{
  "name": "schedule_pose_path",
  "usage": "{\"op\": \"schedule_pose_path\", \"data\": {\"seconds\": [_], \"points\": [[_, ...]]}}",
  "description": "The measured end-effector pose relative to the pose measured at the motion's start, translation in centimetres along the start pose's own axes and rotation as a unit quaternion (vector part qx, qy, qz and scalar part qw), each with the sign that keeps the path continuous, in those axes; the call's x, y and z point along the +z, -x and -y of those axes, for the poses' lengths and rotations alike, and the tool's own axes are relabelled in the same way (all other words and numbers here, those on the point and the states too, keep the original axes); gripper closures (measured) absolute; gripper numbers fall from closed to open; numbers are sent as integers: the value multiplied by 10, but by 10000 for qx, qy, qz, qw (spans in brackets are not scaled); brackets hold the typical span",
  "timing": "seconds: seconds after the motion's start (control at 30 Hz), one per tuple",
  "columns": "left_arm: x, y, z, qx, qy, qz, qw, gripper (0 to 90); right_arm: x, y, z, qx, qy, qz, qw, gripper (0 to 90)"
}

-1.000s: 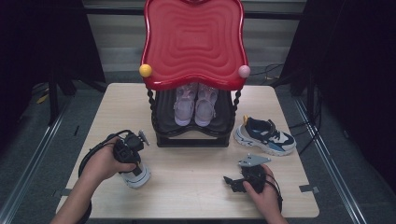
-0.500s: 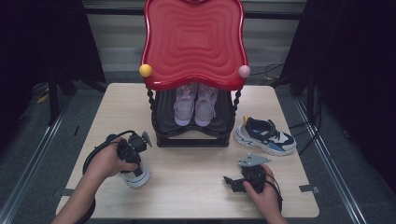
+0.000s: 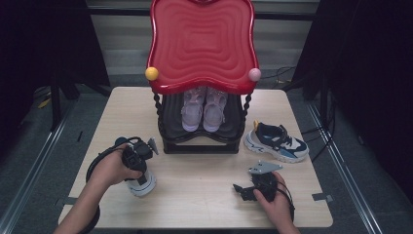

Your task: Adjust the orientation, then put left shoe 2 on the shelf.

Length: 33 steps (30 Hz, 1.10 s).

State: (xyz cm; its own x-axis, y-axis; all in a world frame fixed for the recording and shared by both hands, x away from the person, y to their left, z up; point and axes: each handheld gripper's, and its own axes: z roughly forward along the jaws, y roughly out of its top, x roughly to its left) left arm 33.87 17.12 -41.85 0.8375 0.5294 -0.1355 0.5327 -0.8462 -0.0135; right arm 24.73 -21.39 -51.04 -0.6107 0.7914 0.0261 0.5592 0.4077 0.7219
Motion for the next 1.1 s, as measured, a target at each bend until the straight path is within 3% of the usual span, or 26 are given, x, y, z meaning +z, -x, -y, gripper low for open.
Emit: {"op": "schedule_pose_path", "data": {"seconds": [0.3,0.6,0.7,0.73,0.77,0.93,1.0,1.1], "points": [[-7,3,-1,128,-17,-106,9999,715,0,0,0,5,-4,-4,10000,133],[-26,8,4,181,-24,-44,9998,719,0,0,0,1,0,-5,10000,133],[-35,10,5,283,-117,-131,9994,719,0,0,0,-8,-1,-7,10000,132],[-38,12,6,208,-48,-120,9997,719,0,0,0,-13,-1,-12,10000,132],[-44,12,6,298,-102,-142,9994,719,0,0,0,-17,-9,-1,10000,132],[-60,14,8,378,-64,-124,9992,719,0,0,0,-2,0,-1,10000,132],[-67,17,9,302,-37,-110,9995,719,0,0,0,-1,0,-1,10000,132],[-80,19,8,396,-88,-191,9990,719,0,1,0,-17,11,2,10000,132]]}}
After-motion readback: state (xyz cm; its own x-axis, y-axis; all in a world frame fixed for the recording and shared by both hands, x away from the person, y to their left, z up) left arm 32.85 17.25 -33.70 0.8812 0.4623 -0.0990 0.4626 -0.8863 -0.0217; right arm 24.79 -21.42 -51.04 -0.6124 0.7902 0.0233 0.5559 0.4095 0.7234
